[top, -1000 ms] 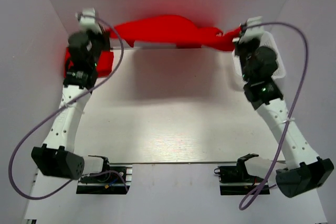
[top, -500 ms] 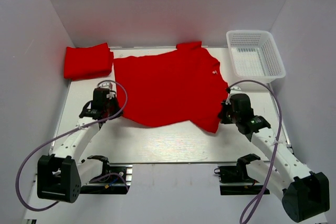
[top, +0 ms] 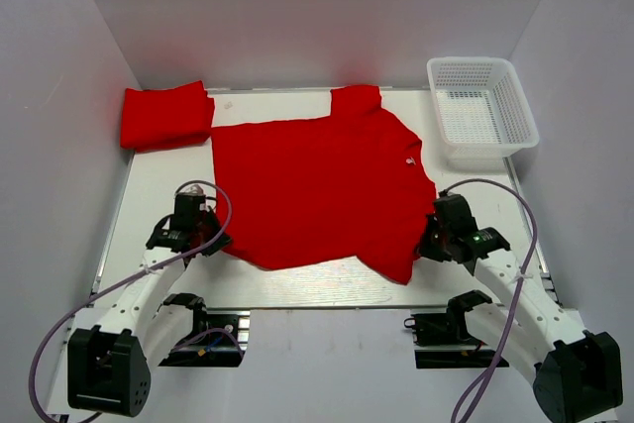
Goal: Fold and stack the t-shirts
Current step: Fold the flattened tshirt in 1/3 of the way
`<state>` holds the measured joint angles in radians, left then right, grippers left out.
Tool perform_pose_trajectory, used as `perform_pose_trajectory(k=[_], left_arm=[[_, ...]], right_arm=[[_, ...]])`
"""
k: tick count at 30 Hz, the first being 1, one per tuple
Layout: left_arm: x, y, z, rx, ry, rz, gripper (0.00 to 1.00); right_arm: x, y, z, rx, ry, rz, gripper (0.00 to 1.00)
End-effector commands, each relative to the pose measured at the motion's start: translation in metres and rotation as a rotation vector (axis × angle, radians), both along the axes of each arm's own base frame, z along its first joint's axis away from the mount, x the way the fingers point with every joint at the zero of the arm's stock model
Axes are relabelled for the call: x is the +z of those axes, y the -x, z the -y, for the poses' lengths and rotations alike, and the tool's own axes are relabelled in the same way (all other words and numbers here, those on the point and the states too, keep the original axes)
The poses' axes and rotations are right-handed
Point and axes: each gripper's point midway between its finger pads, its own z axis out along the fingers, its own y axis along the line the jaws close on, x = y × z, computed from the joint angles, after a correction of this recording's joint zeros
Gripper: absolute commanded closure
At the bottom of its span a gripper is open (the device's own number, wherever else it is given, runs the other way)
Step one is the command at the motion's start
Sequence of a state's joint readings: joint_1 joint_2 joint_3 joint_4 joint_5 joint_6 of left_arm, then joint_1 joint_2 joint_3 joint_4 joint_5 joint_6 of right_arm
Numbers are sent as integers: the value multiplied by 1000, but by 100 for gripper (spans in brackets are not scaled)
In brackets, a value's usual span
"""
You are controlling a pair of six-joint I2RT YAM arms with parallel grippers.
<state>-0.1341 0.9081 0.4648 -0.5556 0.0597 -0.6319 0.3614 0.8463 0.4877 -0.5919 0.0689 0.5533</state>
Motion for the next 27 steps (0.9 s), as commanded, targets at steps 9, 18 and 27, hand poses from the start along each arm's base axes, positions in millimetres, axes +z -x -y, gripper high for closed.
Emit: perform_pose_trajectory(k=[9,18,27], left_arm=[[11,18,-10,132,6,-38,100],[26,29,-17,191,-18,-103,100],[54,7,-29,279,-45,-25,100]], right_arm=[[13,35,5,-190,-32,-197,100],[44,60,10,-219,-25,-293,100],[53,28,20,-278,44,-203,100]])
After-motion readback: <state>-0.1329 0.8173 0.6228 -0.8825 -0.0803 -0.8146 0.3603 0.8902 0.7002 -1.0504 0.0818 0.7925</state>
